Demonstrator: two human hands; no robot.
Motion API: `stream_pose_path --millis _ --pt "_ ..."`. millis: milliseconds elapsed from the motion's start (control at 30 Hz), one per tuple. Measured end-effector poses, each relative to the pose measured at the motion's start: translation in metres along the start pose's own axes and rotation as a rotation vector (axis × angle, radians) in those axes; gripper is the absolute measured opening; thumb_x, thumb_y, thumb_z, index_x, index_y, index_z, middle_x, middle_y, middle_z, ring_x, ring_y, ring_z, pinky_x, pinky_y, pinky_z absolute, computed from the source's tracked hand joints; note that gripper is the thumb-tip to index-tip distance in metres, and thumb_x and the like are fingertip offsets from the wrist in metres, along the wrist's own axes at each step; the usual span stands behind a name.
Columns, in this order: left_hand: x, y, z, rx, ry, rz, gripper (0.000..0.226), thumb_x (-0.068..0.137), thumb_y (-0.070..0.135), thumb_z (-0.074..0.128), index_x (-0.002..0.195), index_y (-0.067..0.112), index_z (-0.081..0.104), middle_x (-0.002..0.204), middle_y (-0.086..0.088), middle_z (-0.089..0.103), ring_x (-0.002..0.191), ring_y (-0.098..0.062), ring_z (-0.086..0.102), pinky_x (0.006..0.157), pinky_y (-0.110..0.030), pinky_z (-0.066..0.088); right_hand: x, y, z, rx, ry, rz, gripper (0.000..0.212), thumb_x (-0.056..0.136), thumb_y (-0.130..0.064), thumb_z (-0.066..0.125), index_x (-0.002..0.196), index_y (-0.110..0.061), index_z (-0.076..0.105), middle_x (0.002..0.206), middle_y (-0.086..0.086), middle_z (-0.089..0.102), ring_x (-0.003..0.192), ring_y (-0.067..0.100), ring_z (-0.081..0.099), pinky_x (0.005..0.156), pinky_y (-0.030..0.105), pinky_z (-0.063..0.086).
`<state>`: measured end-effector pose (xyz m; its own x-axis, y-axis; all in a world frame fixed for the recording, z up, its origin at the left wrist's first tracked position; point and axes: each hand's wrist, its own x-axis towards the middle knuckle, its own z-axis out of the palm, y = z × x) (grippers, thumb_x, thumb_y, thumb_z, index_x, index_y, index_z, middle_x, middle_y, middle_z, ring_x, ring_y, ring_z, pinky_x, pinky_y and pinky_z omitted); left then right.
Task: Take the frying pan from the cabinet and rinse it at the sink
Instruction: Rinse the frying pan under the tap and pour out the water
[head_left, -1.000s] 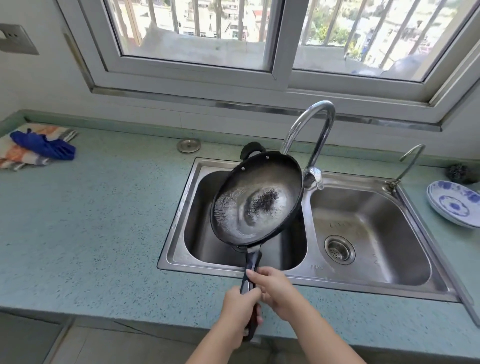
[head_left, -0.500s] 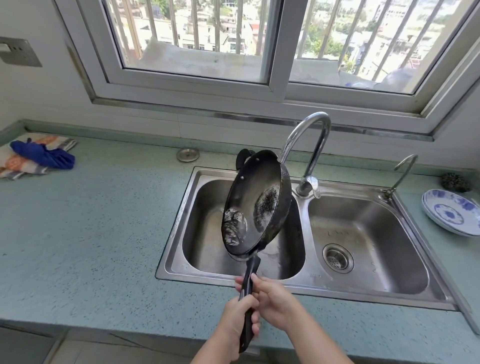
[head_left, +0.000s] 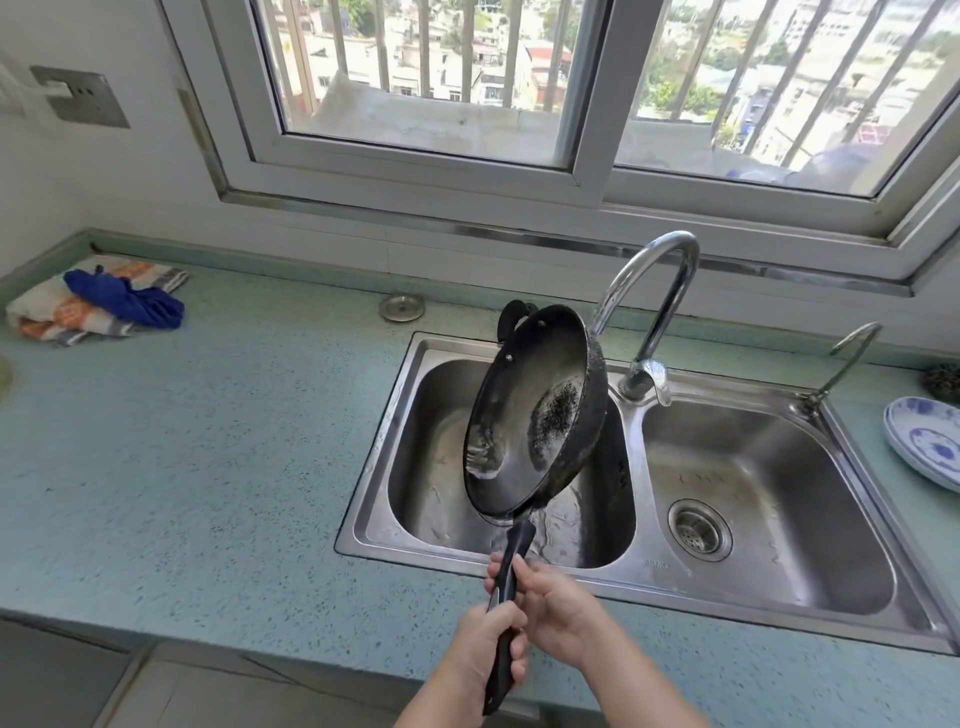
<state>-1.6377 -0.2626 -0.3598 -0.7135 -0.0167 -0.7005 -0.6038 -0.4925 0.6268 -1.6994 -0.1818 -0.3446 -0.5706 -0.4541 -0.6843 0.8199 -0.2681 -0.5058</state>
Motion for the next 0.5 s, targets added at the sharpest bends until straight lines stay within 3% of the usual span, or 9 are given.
stream_pose_path --millis 133,500 --pt "0.0033 -0.0022 -0.0038 -0.018 -0.028 -0.001 0.016 0.054 0.009 0.049 0.068 0.007 0.041 0.035 -0.005 0.037 0.021 -0.014 0.033 0.03 -0.01 0.026 -0.0005 0.0009 0.0036 -0.039 0.034 -0.011 0.018 0.096 -0.006 0.042 0.089 0.001 0.057 0.071 0.011 0.065 0.069 0.021 0.061 0.061 0.029 0.055" --pt "0.0013 -0.0057 0.0001 -0.086 -0.126 -0.044 0.016 0.057 0.017 0.05 0.05 0.011 0.037 0.031 0.002 0.033 0.021 -0.01 0.032 0.028 -0.011 0.022 -0.0019 -0.0027 0.0028 -0.245 0.091 -0.075 0.012 0.095 -0.007 0.045 0.093 0.001 0.055 0.079 0.011 0.064 0.069 0.019 0.063 0.066 0.026 0.052"
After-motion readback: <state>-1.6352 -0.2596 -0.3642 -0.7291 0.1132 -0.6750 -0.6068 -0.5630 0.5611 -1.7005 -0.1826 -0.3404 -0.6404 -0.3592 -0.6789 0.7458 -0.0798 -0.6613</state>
